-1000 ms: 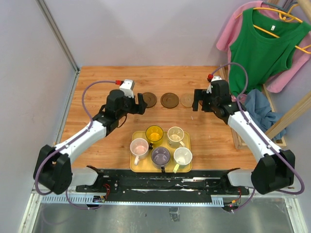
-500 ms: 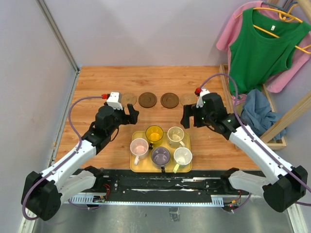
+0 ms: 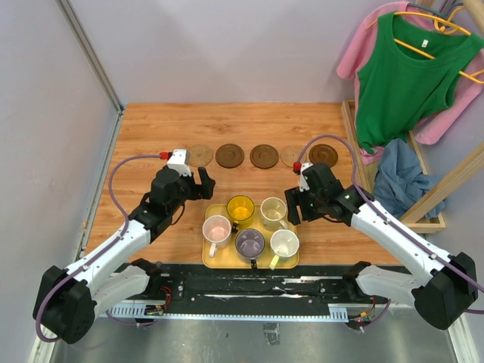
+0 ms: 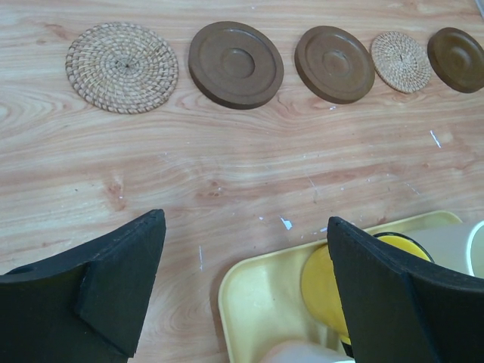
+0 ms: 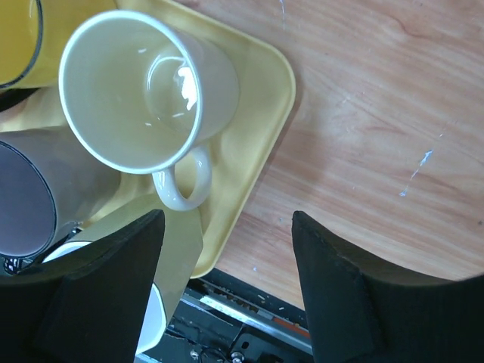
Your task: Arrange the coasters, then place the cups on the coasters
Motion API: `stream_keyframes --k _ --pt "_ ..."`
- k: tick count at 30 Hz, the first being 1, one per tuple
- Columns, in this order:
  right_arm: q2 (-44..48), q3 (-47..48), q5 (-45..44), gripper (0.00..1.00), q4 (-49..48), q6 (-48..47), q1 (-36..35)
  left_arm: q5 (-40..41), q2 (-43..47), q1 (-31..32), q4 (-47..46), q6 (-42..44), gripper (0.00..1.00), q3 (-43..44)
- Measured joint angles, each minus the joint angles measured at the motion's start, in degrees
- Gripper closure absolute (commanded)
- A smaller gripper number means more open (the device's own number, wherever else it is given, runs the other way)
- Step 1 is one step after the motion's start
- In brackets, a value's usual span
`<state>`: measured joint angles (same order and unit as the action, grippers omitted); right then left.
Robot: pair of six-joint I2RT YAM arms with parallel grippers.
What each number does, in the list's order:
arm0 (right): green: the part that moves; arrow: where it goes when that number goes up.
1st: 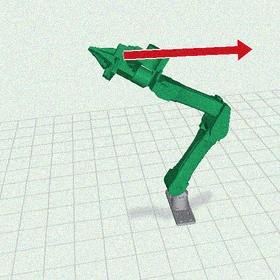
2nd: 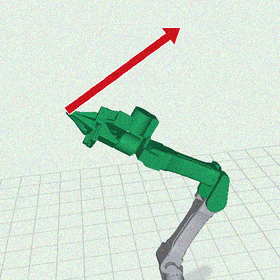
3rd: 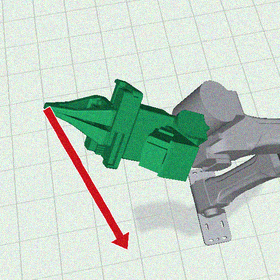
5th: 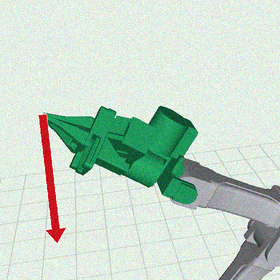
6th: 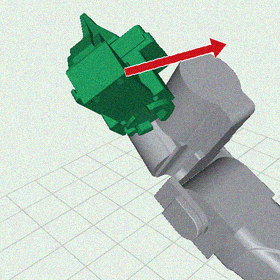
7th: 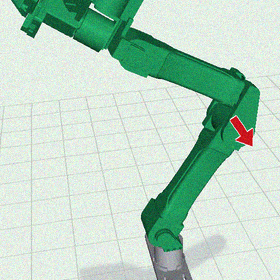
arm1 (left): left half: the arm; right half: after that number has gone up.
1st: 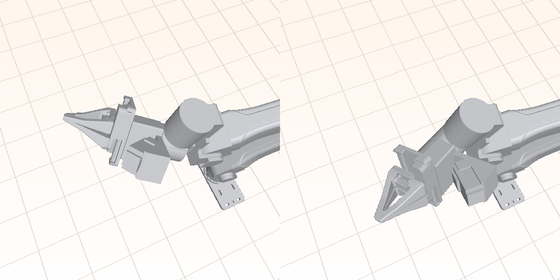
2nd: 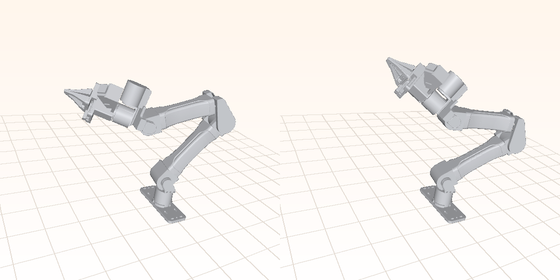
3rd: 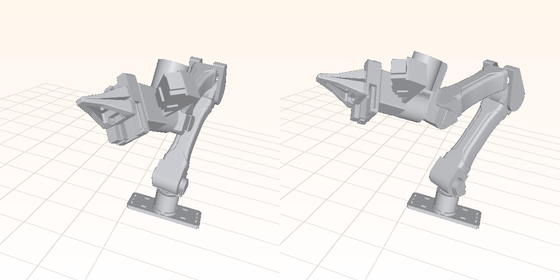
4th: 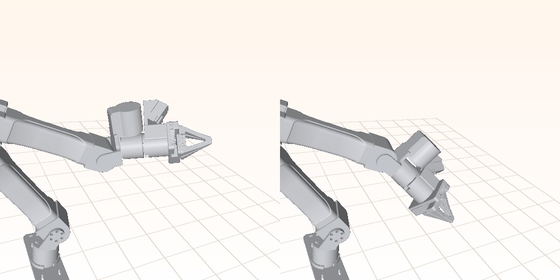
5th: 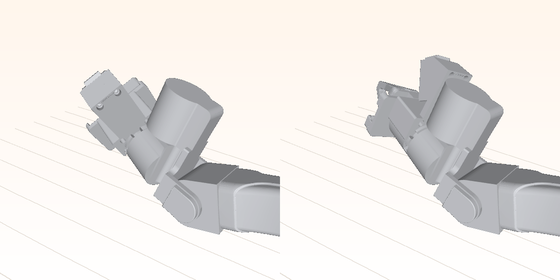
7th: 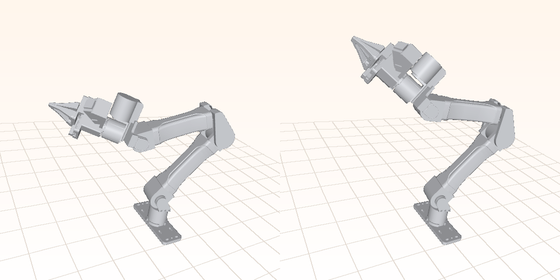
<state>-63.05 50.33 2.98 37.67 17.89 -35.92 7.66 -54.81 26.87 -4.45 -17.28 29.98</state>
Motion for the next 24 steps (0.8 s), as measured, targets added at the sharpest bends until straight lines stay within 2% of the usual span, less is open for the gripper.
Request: stream_keyframes --k 11,24 --pt "-2.08 -1.86 2.23 0.32 -1.05 -0.37 -1.57 -0.02 -0.22 0.00 -0.24 -1.75 0.09 -0.57" --pt "-7.82 -3.32 5.62 0.34 -7.26 -0.35 -2.08 0.04 -0.61 0.00 -0.63 -2.51 0.09 -1.68"
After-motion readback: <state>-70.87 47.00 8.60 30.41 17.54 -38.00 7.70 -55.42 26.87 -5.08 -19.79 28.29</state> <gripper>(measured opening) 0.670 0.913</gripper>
